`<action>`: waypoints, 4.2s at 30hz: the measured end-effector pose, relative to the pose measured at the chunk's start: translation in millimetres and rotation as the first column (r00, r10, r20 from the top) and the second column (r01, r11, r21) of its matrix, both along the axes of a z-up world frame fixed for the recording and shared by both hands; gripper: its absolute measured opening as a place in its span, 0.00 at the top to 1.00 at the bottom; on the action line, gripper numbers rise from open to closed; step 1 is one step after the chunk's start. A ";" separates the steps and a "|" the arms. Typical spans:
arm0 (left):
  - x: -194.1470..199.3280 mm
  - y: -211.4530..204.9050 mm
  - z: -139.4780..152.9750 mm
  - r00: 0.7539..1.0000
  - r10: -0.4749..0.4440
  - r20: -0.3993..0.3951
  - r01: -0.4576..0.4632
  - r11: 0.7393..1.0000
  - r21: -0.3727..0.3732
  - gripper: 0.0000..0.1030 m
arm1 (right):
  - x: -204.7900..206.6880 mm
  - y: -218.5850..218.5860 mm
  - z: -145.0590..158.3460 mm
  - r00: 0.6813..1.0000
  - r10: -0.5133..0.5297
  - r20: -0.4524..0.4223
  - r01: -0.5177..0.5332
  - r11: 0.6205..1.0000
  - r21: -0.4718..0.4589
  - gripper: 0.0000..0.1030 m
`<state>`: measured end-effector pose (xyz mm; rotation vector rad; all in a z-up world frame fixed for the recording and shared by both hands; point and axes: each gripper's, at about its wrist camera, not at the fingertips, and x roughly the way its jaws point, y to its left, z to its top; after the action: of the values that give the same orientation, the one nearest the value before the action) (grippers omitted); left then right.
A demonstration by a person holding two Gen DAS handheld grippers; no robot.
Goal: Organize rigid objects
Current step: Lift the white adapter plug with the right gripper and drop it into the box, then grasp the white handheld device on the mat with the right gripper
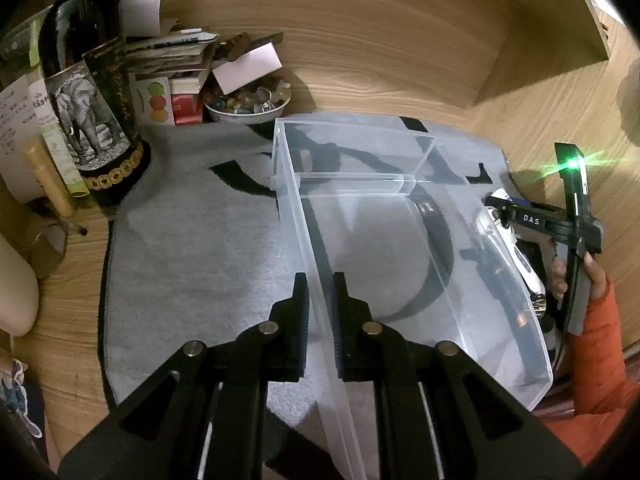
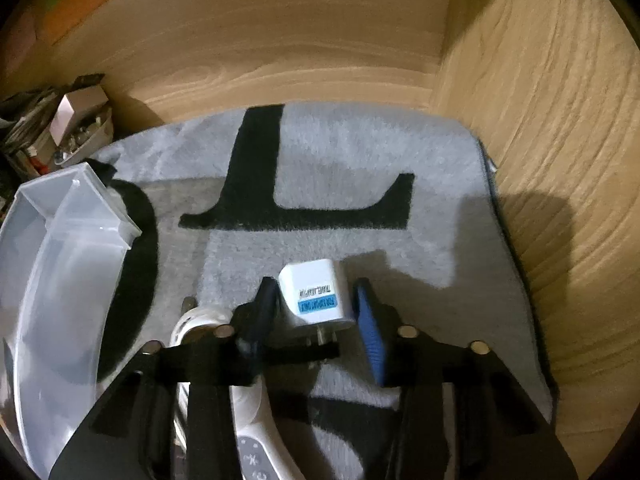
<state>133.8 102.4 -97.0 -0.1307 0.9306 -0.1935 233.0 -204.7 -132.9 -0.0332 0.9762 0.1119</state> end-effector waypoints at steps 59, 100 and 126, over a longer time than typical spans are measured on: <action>-7.1 -2.2 1.5 0.999 0.003 0.035 -0.003 1.000 0.007 0.90 | -39.5 183.3 36.8 0.887 0.456 0.076 -0.458 0.889 -0.001 0.67; -8.8 -1.8 2.1 0.999 -0.001 0.035 0.000 1.000 0.004 0.90 | -70.6 11.0 13.2 0.998 0.041 0.050 -0.040 0.999 -0.020 0.25; -7.5 -2.5 3.2 0.999 0.010 0.032 -0.010 1.000 0.008 0.90 | -51.8 14.7 11.5 0.997 0.048 0.062 -0.049 0.999 0.021 0.66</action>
<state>126.3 99.9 -93.8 -0.1249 0.8989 -0.1822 181.2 -190.1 -121.4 -0.0395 0.9131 0.1655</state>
